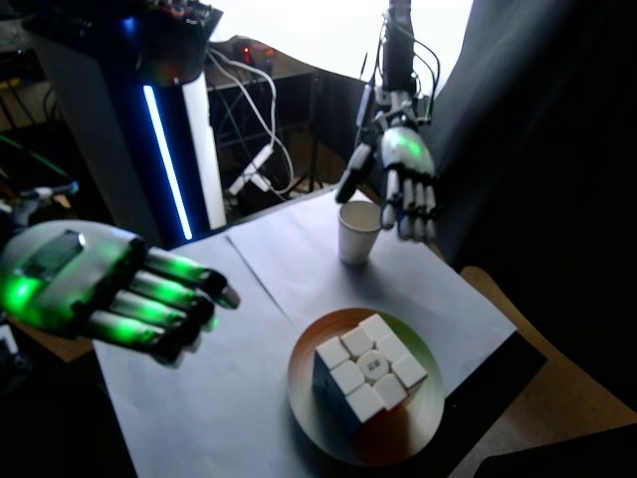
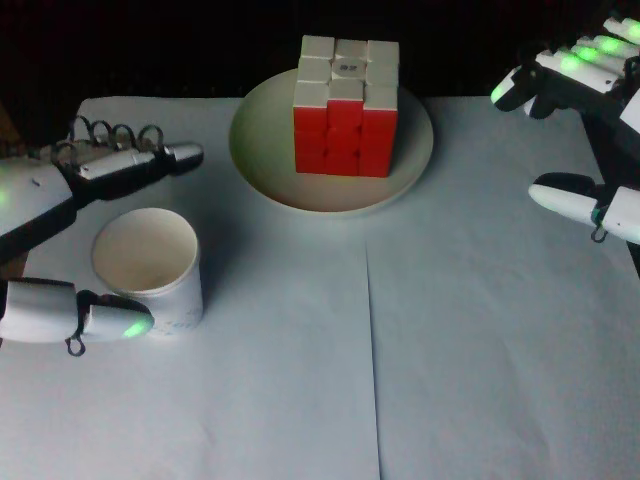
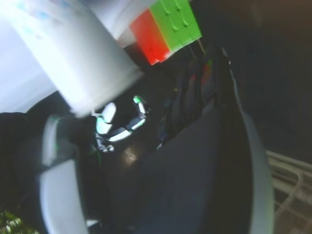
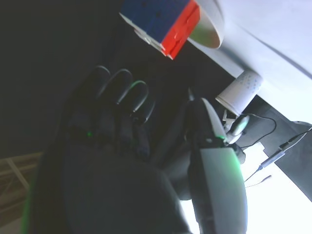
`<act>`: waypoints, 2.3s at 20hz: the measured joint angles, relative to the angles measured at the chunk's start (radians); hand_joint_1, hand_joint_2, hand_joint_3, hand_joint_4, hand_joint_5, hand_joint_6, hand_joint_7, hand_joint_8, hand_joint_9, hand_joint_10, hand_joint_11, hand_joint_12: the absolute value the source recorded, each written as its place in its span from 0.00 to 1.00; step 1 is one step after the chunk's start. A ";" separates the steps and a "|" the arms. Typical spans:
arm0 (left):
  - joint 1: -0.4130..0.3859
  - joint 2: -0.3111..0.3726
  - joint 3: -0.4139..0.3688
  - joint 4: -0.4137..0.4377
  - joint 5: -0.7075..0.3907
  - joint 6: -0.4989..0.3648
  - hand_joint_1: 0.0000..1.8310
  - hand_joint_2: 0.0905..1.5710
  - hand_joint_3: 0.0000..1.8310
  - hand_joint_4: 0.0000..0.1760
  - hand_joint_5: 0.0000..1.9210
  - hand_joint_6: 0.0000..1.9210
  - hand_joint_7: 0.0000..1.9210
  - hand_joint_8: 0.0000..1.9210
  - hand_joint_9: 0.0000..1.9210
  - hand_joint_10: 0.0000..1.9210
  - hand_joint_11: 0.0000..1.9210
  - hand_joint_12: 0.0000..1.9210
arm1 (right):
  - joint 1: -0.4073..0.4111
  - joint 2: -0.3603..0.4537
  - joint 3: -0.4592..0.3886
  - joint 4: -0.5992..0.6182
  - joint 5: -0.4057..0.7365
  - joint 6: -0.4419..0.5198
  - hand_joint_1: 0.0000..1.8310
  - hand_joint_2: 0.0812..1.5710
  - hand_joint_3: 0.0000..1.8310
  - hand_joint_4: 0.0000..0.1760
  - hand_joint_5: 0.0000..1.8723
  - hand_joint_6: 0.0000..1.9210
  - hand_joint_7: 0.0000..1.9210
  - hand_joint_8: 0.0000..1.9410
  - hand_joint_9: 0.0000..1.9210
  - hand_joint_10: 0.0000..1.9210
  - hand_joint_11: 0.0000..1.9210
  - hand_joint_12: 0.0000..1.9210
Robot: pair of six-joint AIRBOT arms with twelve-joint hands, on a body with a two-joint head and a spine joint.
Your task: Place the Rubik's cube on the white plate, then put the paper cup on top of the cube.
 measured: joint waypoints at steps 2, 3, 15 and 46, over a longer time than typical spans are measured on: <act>0.000 -0.011 0.009 0.007 0.019 -0.001 0.51 0.60 0.00 0.72 0.12 0.01 0.18 0.01 0.17 0.03 0.00 0.51 | 0.000 -0.002 0.000 -0.001 0.001 0.000 0.48 0.79 0.00 0.00 0.07 0.55 0.12 0.69 0.10 0.73 0.00 0.84; 0.000 -0.019 0.014 0.010 0.033 -0.002 0.54 0.63 0.00 0.60 0.20 0.03 0.23 0.02 0.20 0.05 0.00 0.63 | 0.000 -0.002 0.000 0.000 -0.002 0.000 0.46 0.80 0.00 0.00 0.06 0.53 0.13 0.70 0.11 0.75 0.00 0.87; 0.000 -0.033 0.030 0.019 0.019 -0.033 0.44 0.73 0.00 0.25 0.09 0.62 0.09 0.73 0.04 0.90 0.07 1.00 | 0.000 -0.008 0.000 0.000 -0.005 0.000 0.48 0.79 0.00 0.00 0.07 0.52 0.13 0.67 0.10 0.76 0.00 0.90; -0.650 -0.208 0.314 0.408 0.304 -0.262 0.54 0.74 0.00 0.58 0.16 0.74 0.16 0.80 0.16 0.89 0.15 1.00 | 0.000 -0.021 0.008 0.003 -0.005 0.000 0.42 0.81 0.00 0.00 0.07 0.47 0.13 0.66 0.10 0.72 0.00 0.86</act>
